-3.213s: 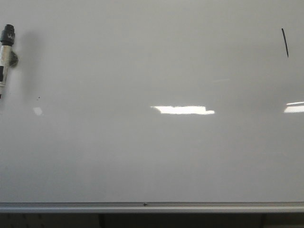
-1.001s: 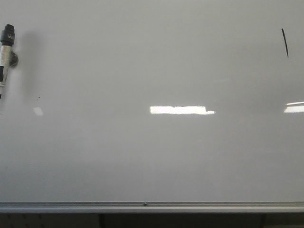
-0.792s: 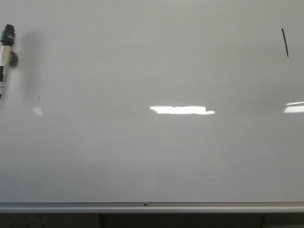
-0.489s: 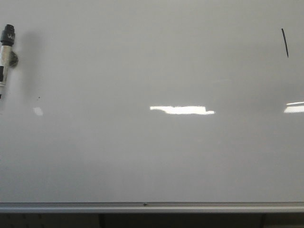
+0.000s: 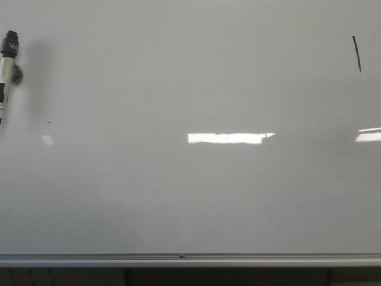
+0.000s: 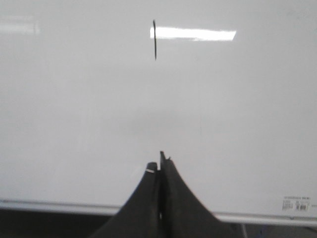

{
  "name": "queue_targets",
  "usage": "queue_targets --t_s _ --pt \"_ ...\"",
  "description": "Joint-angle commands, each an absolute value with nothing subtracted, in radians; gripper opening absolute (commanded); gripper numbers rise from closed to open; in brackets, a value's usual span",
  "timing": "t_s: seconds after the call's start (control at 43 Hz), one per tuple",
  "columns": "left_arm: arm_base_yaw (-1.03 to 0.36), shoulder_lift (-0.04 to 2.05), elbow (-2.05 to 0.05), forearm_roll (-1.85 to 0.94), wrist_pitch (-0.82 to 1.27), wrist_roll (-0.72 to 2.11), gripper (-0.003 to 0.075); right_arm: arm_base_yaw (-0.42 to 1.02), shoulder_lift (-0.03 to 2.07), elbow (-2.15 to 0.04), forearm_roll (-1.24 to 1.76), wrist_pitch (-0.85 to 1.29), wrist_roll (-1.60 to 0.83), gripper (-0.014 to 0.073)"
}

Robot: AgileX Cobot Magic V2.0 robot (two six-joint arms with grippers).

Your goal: Write number 1 on whiteboard

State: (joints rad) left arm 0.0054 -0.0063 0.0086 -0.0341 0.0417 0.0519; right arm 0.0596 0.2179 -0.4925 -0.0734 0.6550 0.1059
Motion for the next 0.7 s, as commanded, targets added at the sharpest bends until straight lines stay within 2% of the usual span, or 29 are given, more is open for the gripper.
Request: queue_targets --t_s 0.0,0.14,0.373,0.512,0.675 --pt "-0.003 -0.023 0.033 -0.044 -0.043 0.053 -0.0020 0.014 0.139 -0.395 -0.041 0.399 0.096 -0.0096" --pt "-0.003 -0.023 0.033 -0.044 -0.043 0.053 -0.0020 -0.001 0.040 -0.235 0.000 0.240 0.096 -0.0096" --pt "-0.003 -0.023 0.033 -0.044 -0.043 0.053 -0.0020 -0.001 -0.027 -0.064 0.017 0.104 0.096 -0.0096" --pt "-0.003 -0.023 0.033 -0.044 -0.043 0.053 -0.0020 -0.001 -0.027 0.003 0.028 -0.014 0.096 -0.0096" --pt "-0.003 -0.023 0.033 -0.044 -0.043 0.053 -0.0020 -0.001 -0.027 0.004 0.028 -0.026 0.096 -0.0096"
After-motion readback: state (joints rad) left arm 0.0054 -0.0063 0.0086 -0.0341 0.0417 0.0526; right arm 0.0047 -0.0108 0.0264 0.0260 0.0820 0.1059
